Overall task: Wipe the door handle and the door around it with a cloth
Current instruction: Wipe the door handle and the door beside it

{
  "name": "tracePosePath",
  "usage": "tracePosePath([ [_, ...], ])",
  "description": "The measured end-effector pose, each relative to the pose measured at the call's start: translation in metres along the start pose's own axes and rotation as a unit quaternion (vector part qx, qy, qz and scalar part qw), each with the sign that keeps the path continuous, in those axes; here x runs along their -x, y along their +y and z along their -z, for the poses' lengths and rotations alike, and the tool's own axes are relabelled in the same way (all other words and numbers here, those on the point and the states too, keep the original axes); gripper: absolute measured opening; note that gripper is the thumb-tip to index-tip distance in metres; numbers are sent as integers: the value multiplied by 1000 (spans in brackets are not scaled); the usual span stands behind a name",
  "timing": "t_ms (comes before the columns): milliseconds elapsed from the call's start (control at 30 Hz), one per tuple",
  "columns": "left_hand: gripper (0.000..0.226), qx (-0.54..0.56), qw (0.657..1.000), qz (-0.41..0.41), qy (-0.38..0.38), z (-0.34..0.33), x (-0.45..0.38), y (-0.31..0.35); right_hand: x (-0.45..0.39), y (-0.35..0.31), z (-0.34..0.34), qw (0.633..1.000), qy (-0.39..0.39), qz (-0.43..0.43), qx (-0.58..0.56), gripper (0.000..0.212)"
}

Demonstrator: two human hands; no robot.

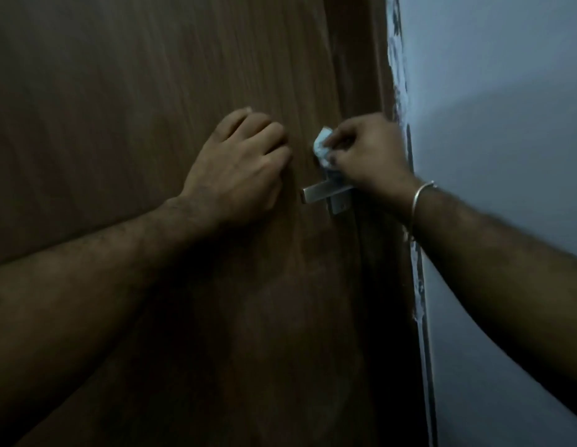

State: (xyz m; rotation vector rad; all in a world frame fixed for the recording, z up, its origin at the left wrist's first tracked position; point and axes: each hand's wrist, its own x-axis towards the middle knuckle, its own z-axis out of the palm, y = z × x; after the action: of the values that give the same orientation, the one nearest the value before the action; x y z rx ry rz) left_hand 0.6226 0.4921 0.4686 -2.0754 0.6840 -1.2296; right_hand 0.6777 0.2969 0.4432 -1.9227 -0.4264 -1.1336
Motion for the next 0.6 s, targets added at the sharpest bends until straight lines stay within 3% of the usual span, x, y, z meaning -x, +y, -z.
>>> tracePosePath([
  [100, 50, 14, 1000, 5, -8, -5, -12, -5, -8, -4, -2, 999, 44, -5, 15, 20],
  [200, 54, 3, 1000, -13, -27, -10, -10, -4, -3, -11, -5, 999, -5, 10, 36, 20],
  [300, 55, 30, 998, -17, -56, -7, -14, -4, -15, -19, 3, 999, 1, -39, 38, 20],
  [467, 62, 77, 984, -30, -161, 15, -25, -12, -15, -43, 7, 979, -168, 36, 113, 22],
  [600, 70, 81, 969, -68, -222, 32, -36, -32, -22, -46, 16, 967, -211, 28, 142, 25],
])
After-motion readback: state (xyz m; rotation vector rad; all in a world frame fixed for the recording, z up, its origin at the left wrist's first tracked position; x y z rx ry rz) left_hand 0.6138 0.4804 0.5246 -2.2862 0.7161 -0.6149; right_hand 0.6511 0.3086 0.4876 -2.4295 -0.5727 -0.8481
